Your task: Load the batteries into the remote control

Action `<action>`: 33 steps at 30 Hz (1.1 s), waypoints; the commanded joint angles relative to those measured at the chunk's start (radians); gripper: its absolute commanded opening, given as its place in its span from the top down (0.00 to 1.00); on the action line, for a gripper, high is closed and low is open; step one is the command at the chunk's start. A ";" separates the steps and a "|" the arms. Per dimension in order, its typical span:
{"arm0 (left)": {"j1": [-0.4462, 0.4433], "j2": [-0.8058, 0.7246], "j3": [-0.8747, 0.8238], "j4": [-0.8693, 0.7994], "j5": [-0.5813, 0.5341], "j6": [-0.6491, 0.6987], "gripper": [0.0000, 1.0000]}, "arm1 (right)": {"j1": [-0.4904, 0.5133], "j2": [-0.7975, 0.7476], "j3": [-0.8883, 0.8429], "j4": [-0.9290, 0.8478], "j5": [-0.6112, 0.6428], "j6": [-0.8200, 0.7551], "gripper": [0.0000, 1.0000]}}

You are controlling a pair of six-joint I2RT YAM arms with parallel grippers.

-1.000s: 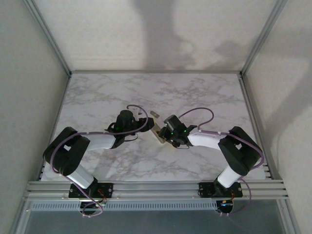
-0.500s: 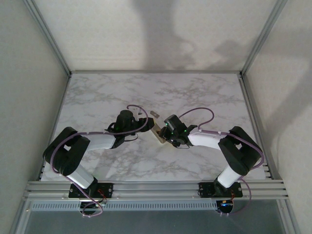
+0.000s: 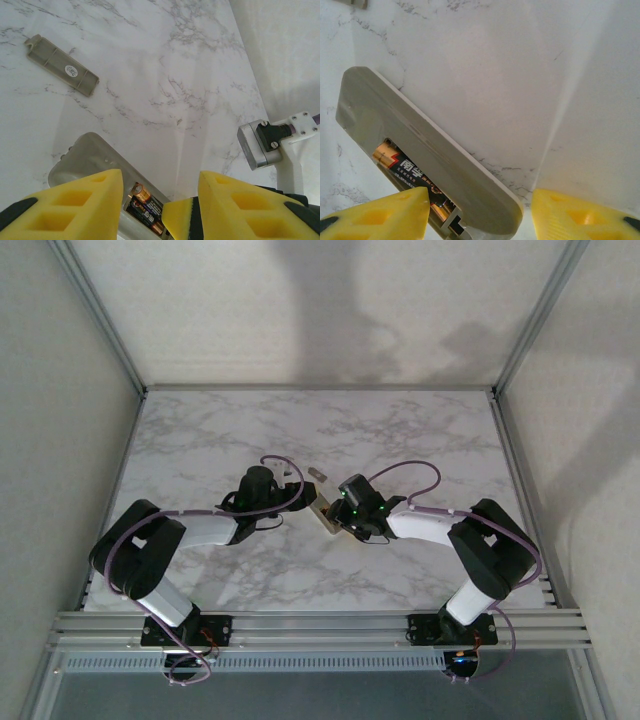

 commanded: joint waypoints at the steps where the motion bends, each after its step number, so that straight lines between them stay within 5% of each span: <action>1: -0.007 0.012 0.005 0.016 0.011 0.003 0.57 | -0.016 0.009 -0.032 -0.020 0.023 0.020 0.44; 19: -0.032 0.043 0.030 0.014 0.059 0.015 0.60 | -0.040 0.054 -0.040 -0.095 0.022 0.049 0.44; 27: -0.052 0.099 0.064 0.019 0.087 0.008 0.81 | -0.045 0.057 -0.042 -0.088 0.017 0.039 0.45; 33: -0.051 0.131 0.090 0.012 0.098 0.001 0.87 | -0.045 0.056 -0.044 -0.084 0.018 0.037 0.46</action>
